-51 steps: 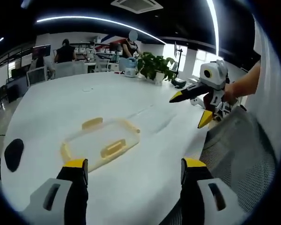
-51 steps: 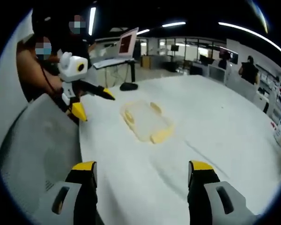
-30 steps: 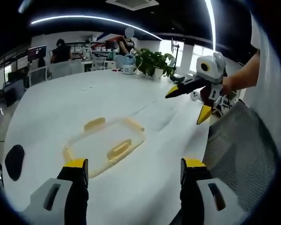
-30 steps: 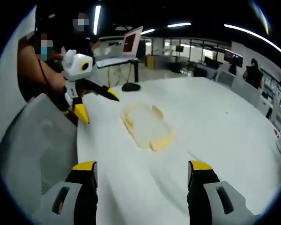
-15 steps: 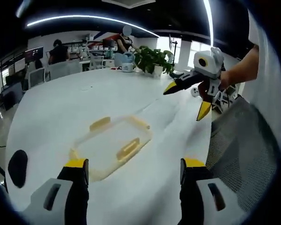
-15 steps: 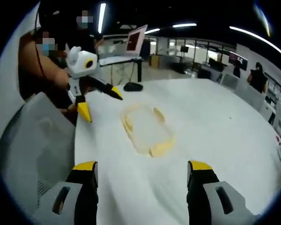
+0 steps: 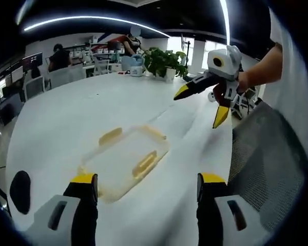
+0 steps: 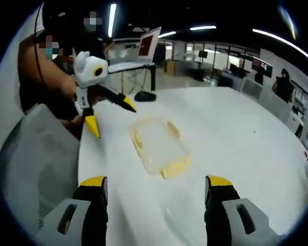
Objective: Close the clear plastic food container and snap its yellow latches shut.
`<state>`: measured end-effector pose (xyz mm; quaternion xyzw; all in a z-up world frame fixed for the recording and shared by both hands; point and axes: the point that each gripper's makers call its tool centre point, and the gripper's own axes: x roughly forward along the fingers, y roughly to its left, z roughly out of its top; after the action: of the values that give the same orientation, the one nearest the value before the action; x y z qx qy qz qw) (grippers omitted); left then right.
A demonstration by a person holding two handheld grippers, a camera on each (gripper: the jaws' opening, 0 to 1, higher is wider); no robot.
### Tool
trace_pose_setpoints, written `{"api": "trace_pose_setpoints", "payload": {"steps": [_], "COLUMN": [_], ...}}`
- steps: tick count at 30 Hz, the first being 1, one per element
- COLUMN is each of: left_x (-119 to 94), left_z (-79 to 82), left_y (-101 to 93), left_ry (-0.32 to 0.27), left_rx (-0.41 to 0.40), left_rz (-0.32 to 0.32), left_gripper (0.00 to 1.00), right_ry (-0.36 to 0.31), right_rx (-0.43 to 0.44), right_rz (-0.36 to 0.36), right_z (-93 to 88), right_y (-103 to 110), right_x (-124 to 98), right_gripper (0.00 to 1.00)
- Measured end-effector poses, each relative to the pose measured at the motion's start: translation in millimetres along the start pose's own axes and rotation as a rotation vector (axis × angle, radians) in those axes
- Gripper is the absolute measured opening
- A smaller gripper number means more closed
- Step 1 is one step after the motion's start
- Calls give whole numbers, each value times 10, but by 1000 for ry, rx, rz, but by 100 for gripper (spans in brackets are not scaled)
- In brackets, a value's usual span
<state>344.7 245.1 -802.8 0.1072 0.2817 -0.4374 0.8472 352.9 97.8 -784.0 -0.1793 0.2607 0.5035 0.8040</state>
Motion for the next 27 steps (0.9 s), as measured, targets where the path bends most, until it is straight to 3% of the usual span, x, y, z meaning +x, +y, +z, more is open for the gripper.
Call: {"api": "trace_pose_setpoints", "payload": {"steps": [11, 27], "left_x": [-9, -13], "left_z": [-21, -74], "left_y": [108, 271], "left_ry": [22, 60], "left_rx": [31, 76], "left_rz": [-9, -27], "left_gripper": [80, 79], "right_ry": [-6, 35], "right_rx": [-1, -54], "right_rz": [14, 51], "right_z": [101, 117], "right_y": [-50, -105], "right_x": [105, 229], "right_gripper": [77, 76]}}
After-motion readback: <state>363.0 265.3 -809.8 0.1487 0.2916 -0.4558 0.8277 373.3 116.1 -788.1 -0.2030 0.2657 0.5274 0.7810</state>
